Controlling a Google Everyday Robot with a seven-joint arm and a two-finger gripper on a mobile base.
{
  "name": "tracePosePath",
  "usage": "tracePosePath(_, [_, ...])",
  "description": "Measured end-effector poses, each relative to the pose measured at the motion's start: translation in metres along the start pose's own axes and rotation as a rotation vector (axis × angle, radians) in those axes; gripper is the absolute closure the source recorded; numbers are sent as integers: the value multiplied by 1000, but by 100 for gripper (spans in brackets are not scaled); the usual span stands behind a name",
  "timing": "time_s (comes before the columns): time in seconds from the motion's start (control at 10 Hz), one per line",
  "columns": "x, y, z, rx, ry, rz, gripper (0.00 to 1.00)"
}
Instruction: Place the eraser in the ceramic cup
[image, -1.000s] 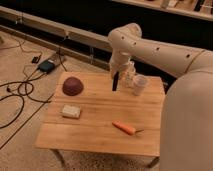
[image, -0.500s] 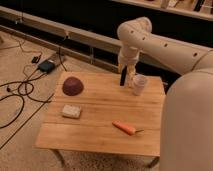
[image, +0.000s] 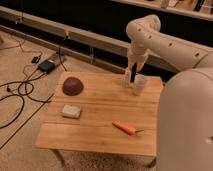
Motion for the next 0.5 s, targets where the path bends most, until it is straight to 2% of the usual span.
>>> tracePosePath(0.5, [-7,-22,17,45,-34,35,100])
